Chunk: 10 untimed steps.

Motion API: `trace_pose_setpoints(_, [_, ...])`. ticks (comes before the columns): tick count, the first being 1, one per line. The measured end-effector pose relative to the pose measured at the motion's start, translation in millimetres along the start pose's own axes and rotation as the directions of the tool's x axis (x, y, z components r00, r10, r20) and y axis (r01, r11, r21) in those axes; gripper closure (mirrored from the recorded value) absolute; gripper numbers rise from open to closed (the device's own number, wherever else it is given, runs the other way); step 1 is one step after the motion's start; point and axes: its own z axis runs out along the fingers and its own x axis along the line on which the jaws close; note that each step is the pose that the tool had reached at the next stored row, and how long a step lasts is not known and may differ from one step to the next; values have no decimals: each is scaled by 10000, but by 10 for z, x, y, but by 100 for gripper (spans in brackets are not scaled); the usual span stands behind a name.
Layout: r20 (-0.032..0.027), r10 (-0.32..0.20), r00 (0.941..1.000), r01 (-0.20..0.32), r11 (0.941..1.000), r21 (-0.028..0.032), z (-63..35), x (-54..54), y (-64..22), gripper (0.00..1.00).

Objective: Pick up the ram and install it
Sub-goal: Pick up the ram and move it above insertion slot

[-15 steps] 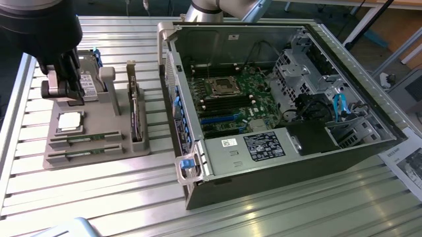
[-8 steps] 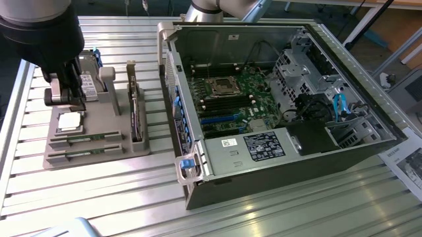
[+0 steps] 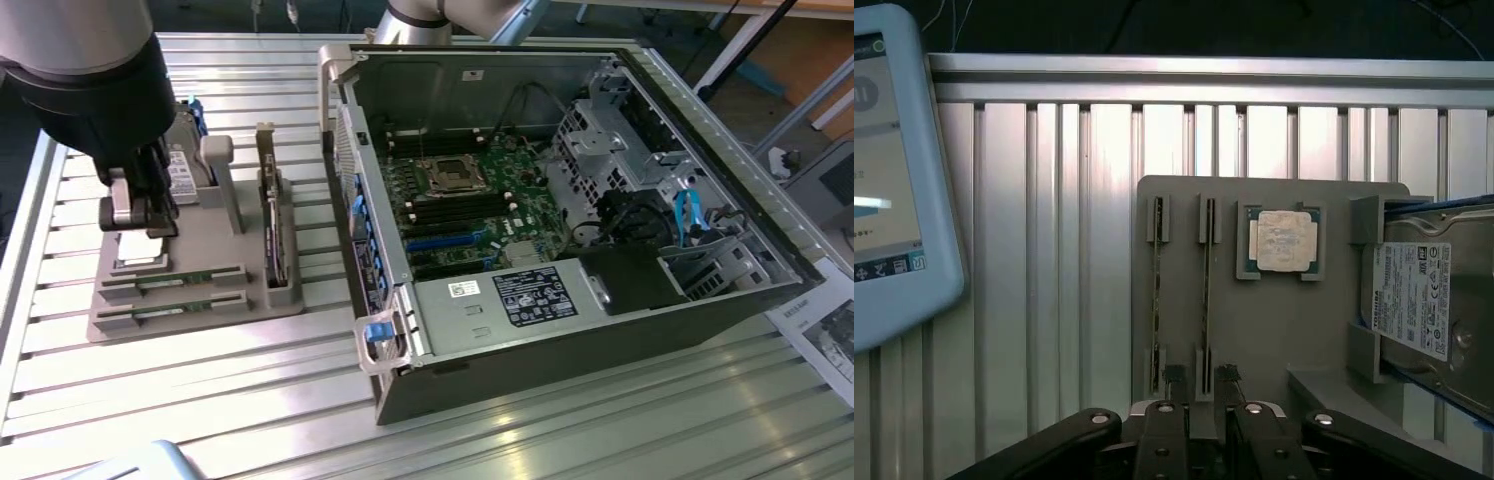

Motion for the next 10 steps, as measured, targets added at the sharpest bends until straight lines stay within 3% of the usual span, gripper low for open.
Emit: trace_pose_setpoints(10, [-1, 0, 10000, 0, 10000, 0, 133, 27, 2, 75])
